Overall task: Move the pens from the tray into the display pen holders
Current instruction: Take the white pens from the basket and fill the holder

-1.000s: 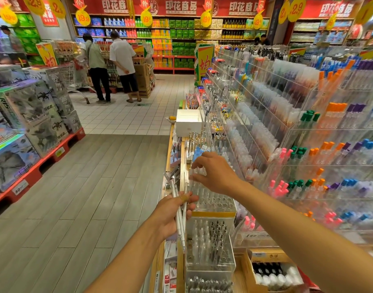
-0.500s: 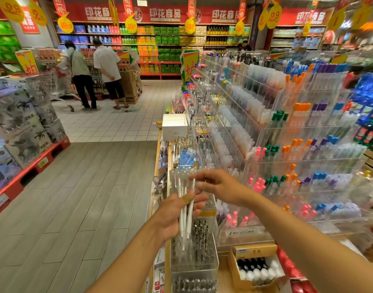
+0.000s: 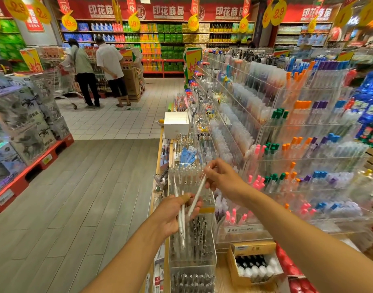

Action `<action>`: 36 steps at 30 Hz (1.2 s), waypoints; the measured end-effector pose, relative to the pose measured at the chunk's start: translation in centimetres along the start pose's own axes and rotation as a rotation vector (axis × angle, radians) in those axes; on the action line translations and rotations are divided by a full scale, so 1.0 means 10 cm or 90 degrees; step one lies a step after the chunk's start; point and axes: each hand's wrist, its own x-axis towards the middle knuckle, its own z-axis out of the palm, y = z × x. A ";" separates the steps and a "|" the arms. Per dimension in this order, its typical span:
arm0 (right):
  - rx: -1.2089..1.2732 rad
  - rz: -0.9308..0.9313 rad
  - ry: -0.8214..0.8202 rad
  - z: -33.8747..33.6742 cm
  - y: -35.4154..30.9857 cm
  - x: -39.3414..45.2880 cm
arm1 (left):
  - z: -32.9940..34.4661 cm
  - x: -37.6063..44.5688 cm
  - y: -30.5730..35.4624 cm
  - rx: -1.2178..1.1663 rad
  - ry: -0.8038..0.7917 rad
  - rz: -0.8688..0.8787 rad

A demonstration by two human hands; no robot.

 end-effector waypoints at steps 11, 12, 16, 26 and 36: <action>-0.384 -0.259 0.215 -0.19 -0.09 0.02 | 0.01 -0.08 -0.04 0.124 0.042 -0.015; -0.389 -0.257 0.208 -0.18 -0.06 0.00 | 0.02 -0.09 -0.04 0.132 0.043 -0.019; -0.413 -0.229 0.172 -0.15 0.02 -0.02 | 0.01 -0.10 -0.05 0.151 0.076 -0.031; -0.507 -0.176 0.123 -0.14 0.18 0.02 | -0.02 -0.07 -0.07 0.124 0.076 -0.012; -0.600 -0.189 0.105 -0.12 0.23 0.09 | 0.01 -0.06 -0.07 0.092 0.040 -0.018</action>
